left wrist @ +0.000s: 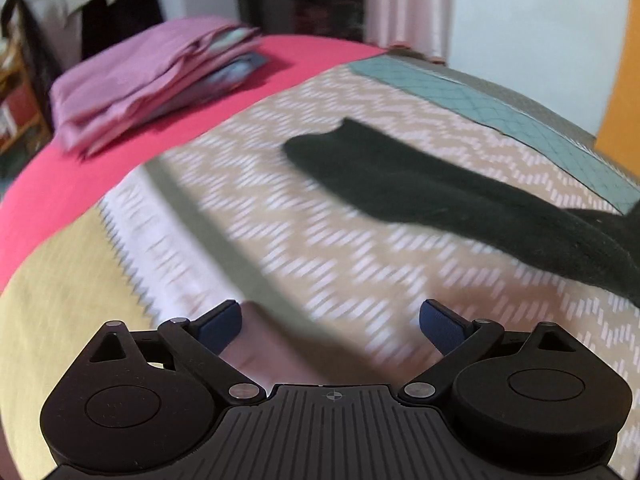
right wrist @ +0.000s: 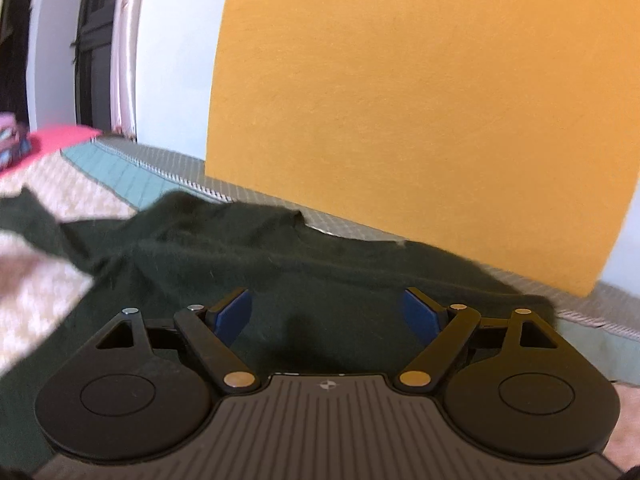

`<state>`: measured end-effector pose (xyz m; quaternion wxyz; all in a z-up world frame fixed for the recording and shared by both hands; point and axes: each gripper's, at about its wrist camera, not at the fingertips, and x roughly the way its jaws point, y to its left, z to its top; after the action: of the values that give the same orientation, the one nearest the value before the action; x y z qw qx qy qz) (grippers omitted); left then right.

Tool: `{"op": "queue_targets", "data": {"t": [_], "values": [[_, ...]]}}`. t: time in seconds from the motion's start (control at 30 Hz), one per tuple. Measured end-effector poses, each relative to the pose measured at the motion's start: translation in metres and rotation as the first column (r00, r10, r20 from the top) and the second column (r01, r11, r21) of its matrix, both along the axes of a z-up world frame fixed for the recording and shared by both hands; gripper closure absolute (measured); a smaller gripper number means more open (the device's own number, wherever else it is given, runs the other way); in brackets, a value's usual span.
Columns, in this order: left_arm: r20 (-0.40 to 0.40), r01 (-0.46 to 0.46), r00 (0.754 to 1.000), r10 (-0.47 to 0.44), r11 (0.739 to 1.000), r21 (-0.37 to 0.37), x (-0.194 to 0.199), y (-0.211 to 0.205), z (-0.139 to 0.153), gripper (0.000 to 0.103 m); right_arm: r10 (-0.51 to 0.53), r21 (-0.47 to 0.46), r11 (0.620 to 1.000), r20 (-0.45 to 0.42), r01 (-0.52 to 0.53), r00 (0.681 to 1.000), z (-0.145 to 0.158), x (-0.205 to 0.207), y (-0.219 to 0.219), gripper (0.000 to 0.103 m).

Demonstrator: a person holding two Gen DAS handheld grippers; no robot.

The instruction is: Fold small clothes

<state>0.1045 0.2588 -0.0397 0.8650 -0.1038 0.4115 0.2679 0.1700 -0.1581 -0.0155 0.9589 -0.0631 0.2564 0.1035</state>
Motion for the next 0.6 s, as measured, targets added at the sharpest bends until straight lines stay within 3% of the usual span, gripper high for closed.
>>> {"op": "queue_targets", "data": {"t": [0.17,0.27,0.3,0.37,0.4,0.5,0.6], "values": [[0.078,0.015,0.997,-0.001,0.984,-0.179,0.004,0.011,0.018,0.000,0.008,0.042,0.999,-0.073,-0.005,0.997,-0.015,0.036,0.041,0.018],[0.098,0.053,0.995,-0.031,0.972,-0.230,0.031,0.000,0.028,0.000,0.139,-0.048,0.988,-0.172,-0.149,0.975,-0.036,0.044,0.079,0.024],[0.096,0.061,0.995,-0.039,0.971,-0.232,0.040,-0.005,0.031,0.000,0.210,-0.104,0.968,-0.169,-0.230,0.963,-0.040,0.036,0.093,0.029],[0.112,0.069,0.993,-0.043,0.969,-0.237,0.048,-0.014,0.034,0.000,0.294,-0.220,0.928,-0.063,-0.301,0.954,-0.033,0.015,0.108,0.030],[0.133,0.078,0.990,-0.046,0.968,-0.240,0.046,-0.016,0.034,0.000,0.340,-0.233,0.912,-0.027,-0.337,0.940,-0.026,0.006,0.112,0.029],[0.160,0.093,0.986,-0.052,0.961,-0.261,0.030,-0.018,0.022,0.000,0.451,-0.181,0.878,0.006,-0.442,0.893,-0.001,-0.005,0.121,0.022],[0.171,0.090,0.985,-0.039,0.949,-0.302,0.005,-0.009,0.007,0.000,0.529,-0.039,0.845,-0.083,-0.533,0.845,0.017,0.009,0.140,0.031]]}}
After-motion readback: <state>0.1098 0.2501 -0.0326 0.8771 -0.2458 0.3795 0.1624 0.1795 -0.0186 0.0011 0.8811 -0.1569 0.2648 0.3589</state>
